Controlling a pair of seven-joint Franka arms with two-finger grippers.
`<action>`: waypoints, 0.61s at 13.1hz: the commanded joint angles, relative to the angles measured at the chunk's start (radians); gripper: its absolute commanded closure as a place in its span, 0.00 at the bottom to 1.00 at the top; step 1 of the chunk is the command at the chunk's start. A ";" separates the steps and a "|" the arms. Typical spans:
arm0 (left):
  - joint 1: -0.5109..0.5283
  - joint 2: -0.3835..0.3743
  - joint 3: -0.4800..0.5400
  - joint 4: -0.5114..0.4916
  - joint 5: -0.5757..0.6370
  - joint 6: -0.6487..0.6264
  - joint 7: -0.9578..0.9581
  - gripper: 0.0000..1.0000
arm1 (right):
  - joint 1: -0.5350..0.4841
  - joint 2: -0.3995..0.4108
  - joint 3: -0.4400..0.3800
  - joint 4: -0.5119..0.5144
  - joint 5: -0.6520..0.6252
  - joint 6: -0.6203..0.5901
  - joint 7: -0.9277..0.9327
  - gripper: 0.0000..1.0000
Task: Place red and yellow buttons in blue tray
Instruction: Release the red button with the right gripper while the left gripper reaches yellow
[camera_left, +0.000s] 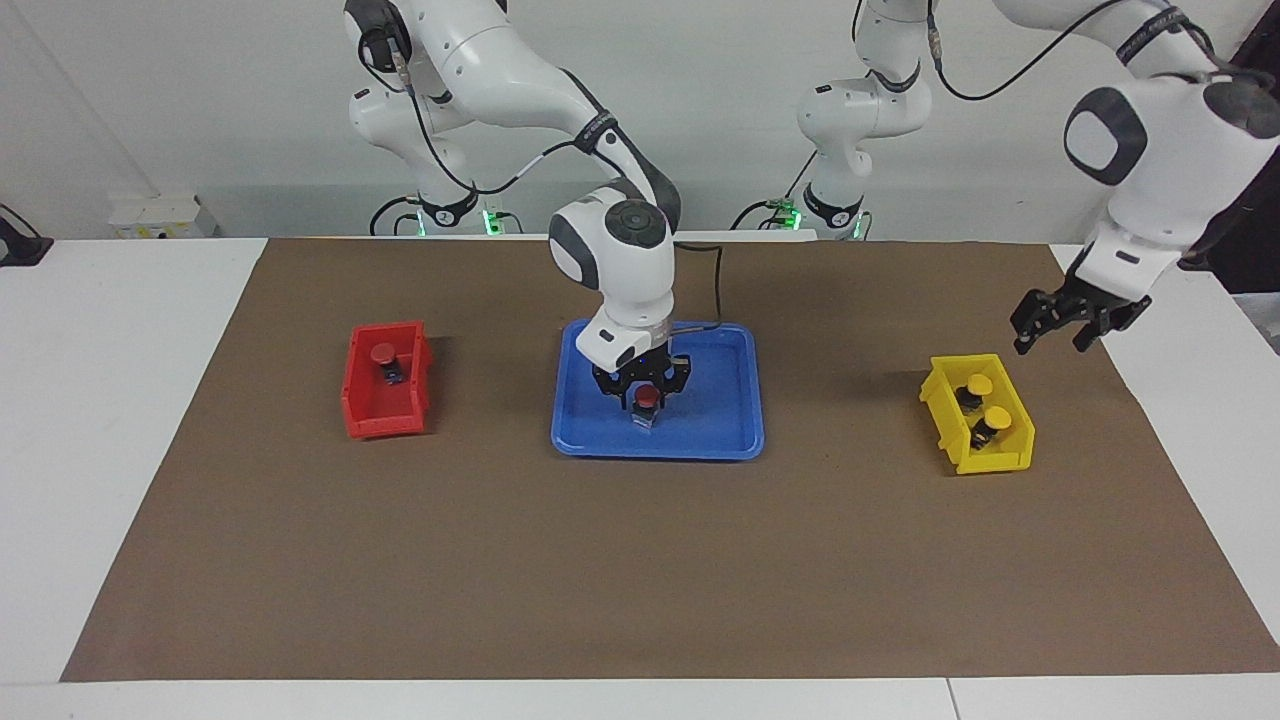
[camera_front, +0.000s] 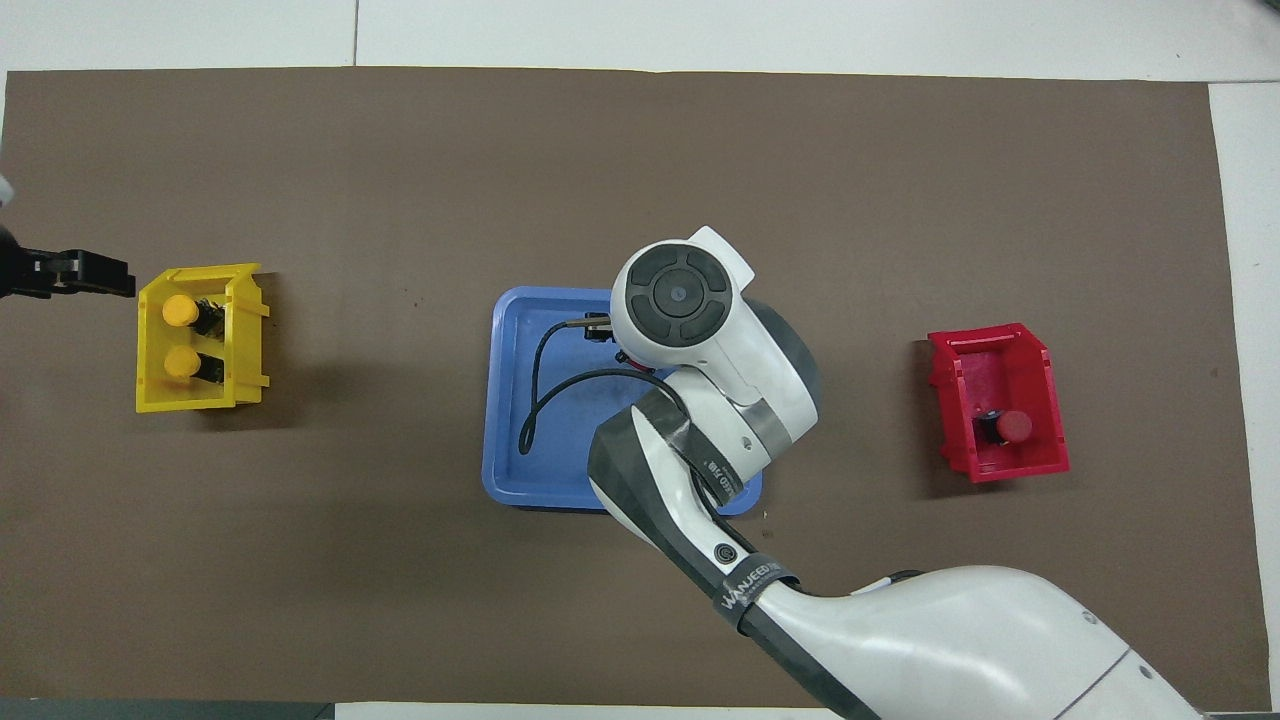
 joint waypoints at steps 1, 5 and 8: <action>0.008 0.088 -0.004 0.005 -0.011 0.093 0.021 0.23 | -0.113 -0.104 0.012 0.041 -0.002 -0.154 -0.115 0.13; 0.008 0.138 -0.004 -0.013 -0.012 0.170 0.020 0.26 | -0.430 -0.499 0.010 -0.334 0.130 -0.273 -0.621 0.13; 0.005 0.119 -0.004 -0.067 -0.012 0.165 0.020 0.26 | -0.702 -0.660 -0.006 -0.580 0.230 -0.194 -1.099 0.13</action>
